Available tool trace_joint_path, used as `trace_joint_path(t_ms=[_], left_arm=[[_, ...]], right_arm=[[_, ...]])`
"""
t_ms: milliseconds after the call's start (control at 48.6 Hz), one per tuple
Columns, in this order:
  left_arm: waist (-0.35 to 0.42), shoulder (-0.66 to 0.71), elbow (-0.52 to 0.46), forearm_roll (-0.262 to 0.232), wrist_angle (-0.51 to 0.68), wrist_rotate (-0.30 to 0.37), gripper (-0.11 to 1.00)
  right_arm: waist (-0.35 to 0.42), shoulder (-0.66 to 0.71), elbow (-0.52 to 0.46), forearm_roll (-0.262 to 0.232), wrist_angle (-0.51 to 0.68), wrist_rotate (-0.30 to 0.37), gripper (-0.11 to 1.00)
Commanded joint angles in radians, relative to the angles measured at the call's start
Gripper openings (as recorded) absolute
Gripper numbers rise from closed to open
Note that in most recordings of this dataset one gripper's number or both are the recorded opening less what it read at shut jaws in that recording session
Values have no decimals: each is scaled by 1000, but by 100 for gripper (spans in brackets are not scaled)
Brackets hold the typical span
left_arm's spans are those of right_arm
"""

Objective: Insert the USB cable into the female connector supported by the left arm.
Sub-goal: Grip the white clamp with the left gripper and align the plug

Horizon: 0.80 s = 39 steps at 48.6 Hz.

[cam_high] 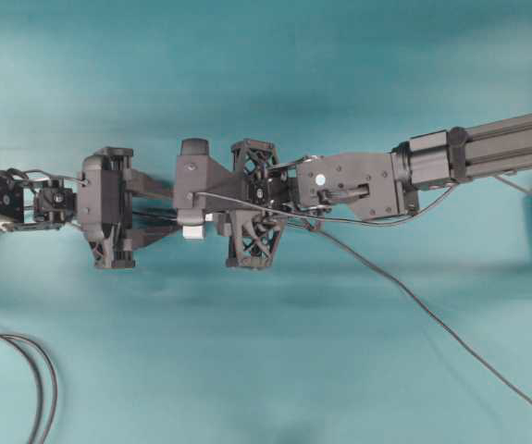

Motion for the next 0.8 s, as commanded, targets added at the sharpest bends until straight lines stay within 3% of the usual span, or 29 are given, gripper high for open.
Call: trace_joint_path(t_ms=[0, 782], left_arm=[[5, -9, -12, 0, -9, 12, 58], [11, -9, -17, 2, -5, 12, 58]], right_arm=[[-3, -18, -31, -5, -11, -2, 21], [15, -18, -40, -5, -25, 5, 21]])
